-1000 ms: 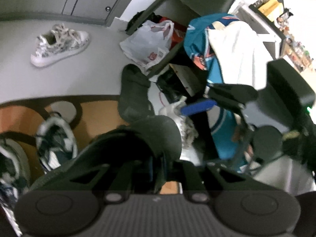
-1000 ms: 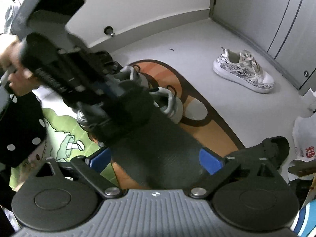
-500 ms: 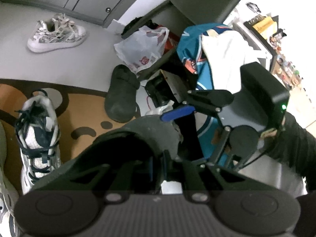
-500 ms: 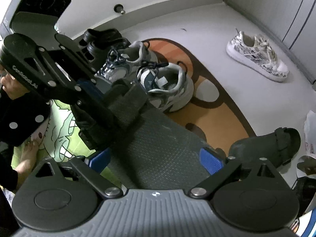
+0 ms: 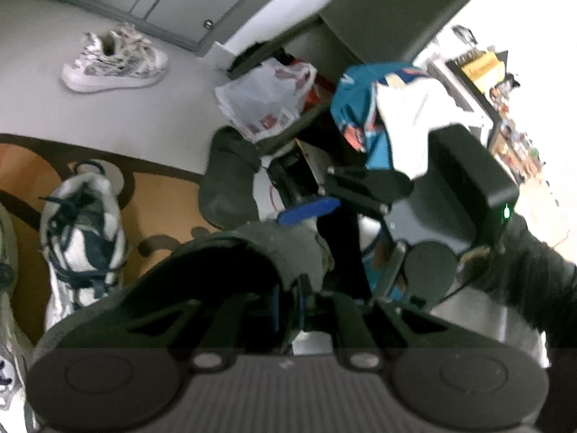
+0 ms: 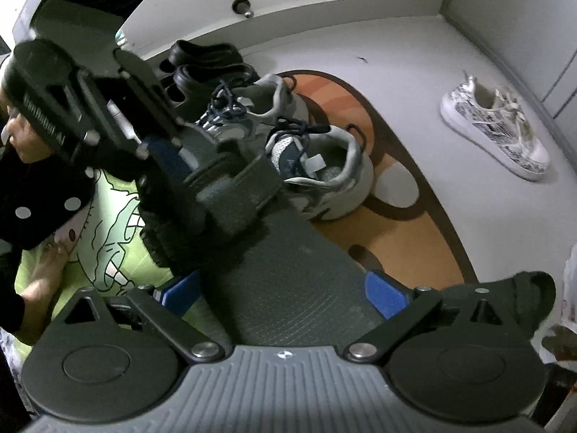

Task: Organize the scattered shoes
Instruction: 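Lift the black slide sandal with the left tool and carry it over the mat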

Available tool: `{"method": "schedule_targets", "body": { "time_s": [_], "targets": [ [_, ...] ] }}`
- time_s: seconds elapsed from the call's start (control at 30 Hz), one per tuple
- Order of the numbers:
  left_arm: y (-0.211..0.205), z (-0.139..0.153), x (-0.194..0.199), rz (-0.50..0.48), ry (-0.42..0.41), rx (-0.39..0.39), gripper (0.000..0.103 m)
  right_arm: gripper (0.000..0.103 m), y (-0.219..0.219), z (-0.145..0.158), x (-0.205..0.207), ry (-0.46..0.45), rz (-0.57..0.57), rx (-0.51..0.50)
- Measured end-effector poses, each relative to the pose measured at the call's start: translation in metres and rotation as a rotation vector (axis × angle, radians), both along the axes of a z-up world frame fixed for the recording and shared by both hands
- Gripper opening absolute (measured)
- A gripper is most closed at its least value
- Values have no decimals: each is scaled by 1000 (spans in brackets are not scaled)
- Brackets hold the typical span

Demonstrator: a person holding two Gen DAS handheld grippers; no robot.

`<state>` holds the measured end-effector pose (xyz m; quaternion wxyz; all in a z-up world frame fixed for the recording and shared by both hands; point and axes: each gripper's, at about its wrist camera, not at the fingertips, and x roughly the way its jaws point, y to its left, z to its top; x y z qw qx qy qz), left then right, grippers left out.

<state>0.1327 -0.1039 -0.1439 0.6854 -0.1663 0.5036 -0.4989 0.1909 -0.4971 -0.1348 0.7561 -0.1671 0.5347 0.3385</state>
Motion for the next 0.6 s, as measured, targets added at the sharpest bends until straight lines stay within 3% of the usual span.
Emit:
{"method": "schedule_targets", "body": {
  "time_s": [0.23, 0.43, 0.6],
  "targets": [
    [-1, 5, 17, 54, -23, -5, 9, 101, 4, -5, 5, 60, -51, 55],
    [-19, -4, 25, 34, -25, 22, 9, 101, -12, -19, -8, 18, -254, 149],
    [-39, -13, 23, -7, -18, 38, 9, 101, -25, -18, -22, 4, -317, 169]
  ]
}}
